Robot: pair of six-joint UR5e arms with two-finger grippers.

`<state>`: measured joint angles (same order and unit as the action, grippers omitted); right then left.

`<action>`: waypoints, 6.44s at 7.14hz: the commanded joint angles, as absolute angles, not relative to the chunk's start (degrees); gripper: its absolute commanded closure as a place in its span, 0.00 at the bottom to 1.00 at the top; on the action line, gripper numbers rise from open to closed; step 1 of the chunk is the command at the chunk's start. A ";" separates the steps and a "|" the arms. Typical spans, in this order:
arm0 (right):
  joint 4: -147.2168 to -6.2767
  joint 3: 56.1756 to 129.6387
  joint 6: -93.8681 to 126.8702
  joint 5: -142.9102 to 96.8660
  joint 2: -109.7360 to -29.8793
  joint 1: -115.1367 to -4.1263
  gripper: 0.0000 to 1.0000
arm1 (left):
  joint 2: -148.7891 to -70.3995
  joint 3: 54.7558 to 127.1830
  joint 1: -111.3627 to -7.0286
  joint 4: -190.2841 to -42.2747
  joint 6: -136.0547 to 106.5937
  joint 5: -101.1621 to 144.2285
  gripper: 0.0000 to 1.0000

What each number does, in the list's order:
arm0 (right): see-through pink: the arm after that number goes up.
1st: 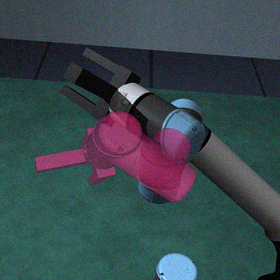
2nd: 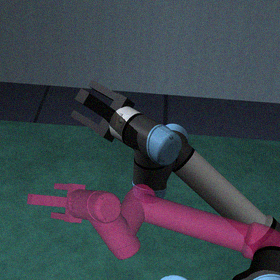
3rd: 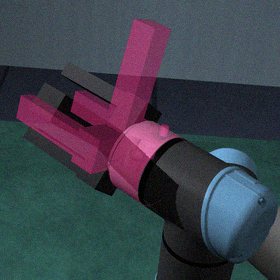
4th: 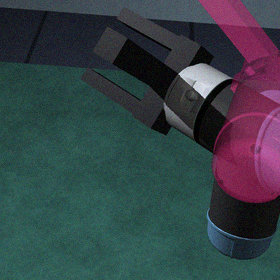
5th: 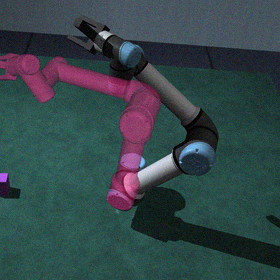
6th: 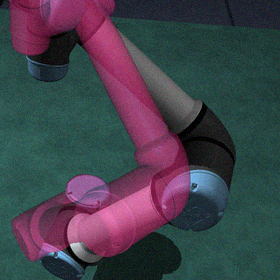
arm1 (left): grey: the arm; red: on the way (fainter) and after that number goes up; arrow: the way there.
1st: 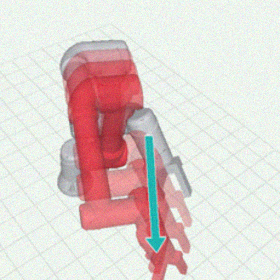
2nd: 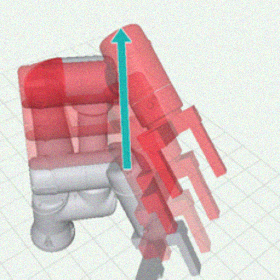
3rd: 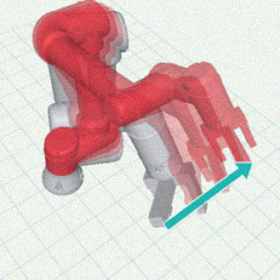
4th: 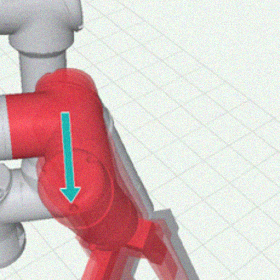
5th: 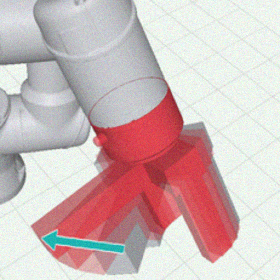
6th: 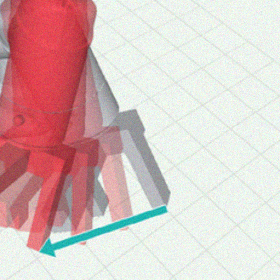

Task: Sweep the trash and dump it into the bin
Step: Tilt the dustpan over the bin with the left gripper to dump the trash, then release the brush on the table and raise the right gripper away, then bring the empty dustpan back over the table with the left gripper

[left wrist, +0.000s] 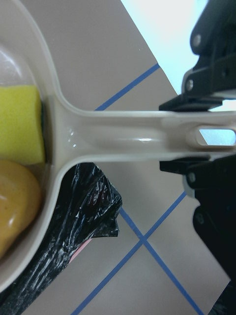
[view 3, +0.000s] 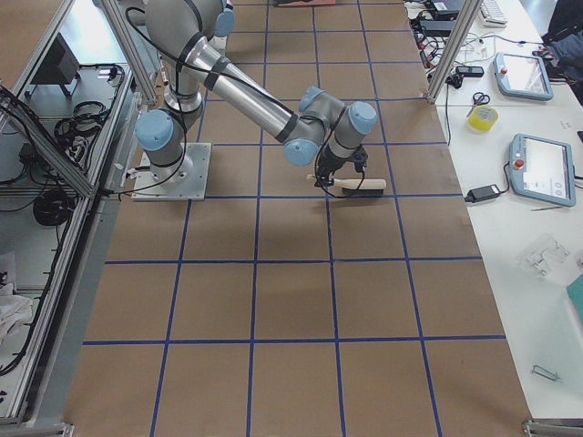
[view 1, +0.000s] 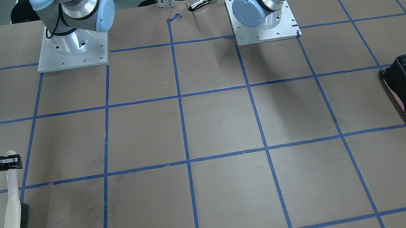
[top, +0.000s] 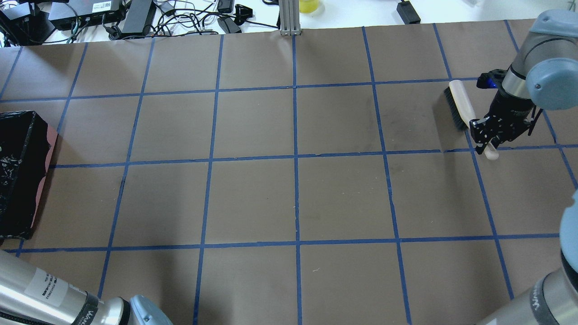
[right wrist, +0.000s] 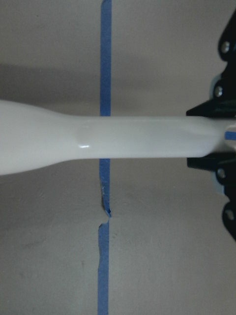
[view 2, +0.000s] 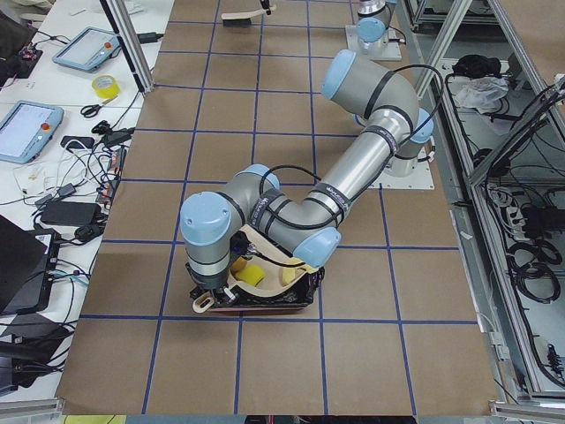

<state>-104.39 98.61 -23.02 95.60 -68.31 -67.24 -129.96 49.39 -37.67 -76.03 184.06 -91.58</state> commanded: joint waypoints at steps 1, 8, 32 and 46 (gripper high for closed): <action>-104.68 98.61 -23.03 95.63 -67.68 -67.24 0.48 | -127.72 55.87 -38.06 -67.97 185.97 -91.58 0.87; -105.73 98.53 -22.85 95.63 -67.06 -67.24 0.41 | -124.89 60.64 -39.20 -61.54 188.25 -91.58 0.88; -92.72 84.10 7.66 88.16 -87.53 -93.52 0.00 | -98.18 108.51 -40.34 -4.35 196.96 -91.58 0.93; -92.72 84.73 6.68 87.89 -87.45 -93.43 0.00 | -100.27 82.70 -61.74 -70.48 133.66 -83.94 0.96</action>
<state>-92.69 84.73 6.68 88.02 -87.45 -93.43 -99.32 82.17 -56.80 -68.93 143.01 -83.91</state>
